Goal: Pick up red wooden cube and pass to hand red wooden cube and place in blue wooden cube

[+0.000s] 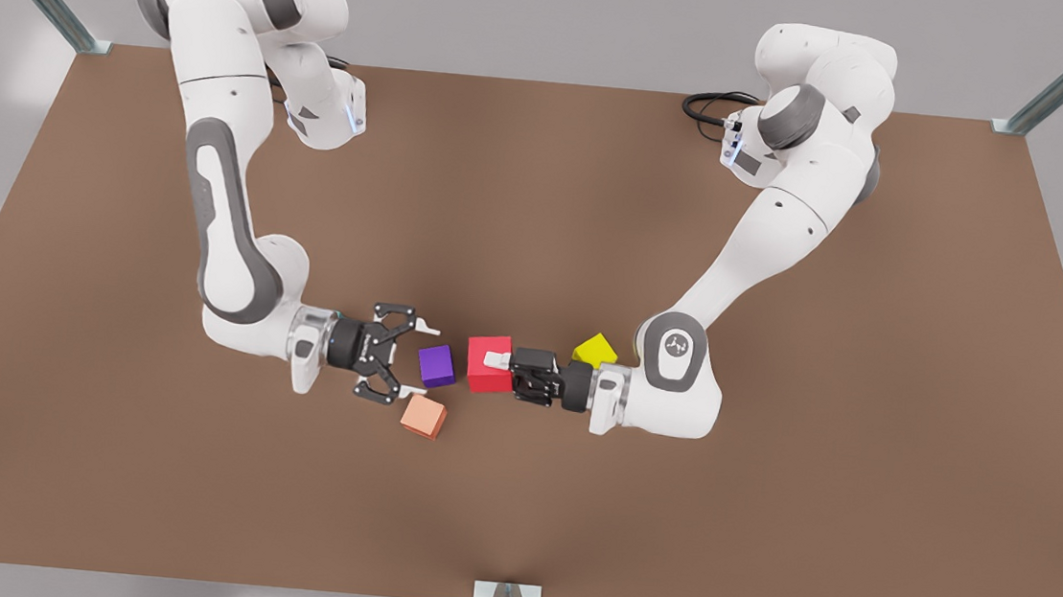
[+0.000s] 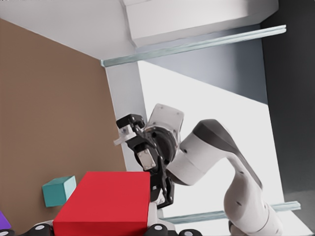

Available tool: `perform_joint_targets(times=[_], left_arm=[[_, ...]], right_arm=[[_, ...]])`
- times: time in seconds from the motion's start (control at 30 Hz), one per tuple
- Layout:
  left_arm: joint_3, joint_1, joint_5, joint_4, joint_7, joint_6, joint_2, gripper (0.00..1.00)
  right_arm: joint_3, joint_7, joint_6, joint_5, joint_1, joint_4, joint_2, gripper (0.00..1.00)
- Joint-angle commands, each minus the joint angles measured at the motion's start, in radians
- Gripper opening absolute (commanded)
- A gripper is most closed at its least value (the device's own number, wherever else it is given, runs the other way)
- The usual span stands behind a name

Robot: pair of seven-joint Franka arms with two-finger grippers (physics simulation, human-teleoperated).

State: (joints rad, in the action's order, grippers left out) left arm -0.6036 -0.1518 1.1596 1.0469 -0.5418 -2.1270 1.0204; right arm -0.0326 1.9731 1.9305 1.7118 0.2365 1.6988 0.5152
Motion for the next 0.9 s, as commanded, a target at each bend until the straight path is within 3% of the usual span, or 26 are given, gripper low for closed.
perform_joint_targets(times=[0.0, 0.87], left_arm=[[-0.001, 0.0, 0.009, 0.001, -0.159, 0.001, -0.002, 0.62], [-0.001, -0.002, 0.009, 0.007, -0.158, -0.001, 0.004, 0.62]], right_arm=[[-0.007, 0.486, 0.019, 0.014, 0.0, 0.001, 0.0, 1.0], [-0.044, 0.484, 0.062, 0.074, 0.041, -0.022, 0.045, 1.0]])
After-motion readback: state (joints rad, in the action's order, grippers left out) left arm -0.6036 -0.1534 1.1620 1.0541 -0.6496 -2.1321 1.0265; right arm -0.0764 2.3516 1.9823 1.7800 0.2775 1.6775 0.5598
